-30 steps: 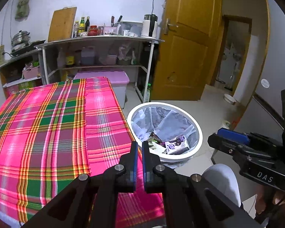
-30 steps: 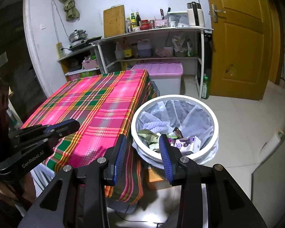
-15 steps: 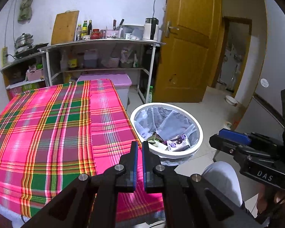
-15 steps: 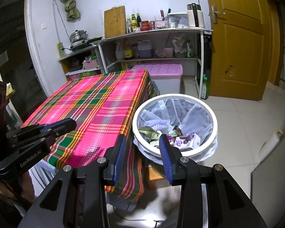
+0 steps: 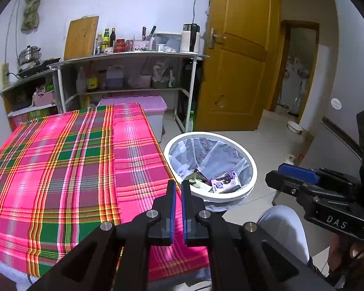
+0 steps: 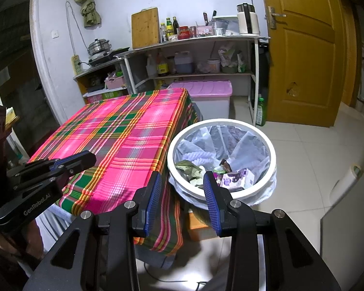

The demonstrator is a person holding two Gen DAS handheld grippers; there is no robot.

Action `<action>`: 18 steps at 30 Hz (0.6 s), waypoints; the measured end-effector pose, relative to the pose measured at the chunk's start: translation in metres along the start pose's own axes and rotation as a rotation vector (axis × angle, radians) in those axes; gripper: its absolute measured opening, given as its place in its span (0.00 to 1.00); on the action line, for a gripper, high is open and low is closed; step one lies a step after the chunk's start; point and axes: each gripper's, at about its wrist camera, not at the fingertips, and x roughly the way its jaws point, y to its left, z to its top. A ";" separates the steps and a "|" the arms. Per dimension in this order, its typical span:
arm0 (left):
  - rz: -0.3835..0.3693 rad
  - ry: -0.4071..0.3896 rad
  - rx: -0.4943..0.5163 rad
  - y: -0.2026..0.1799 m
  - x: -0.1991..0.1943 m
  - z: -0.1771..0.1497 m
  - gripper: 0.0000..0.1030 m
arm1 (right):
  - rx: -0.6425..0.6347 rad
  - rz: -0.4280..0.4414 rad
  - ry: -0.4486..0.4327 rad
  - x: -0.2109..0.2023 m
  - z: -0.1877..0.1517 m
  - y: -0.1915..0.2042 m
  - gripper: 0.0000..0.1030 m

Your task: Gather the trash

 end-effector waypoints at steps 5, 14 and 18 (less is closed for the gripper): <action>0.000 0.001 0.000 0.000 0.000 0.000 0.03 | 0.000 -0.001 0.002 0.000 0.000 0.000 0.36; 0.000 0.002 0.000 -0.002 0.000 0.000 0.03 | 0.002 -0.003 0.007 0.001 -0.003 -0.001 0.36; 0.001 0.005 0.001 -0.002 0.002 -0.001 0.03 | 0.005 -0.004 0.012 0.002 -0.004 -0.002 0.36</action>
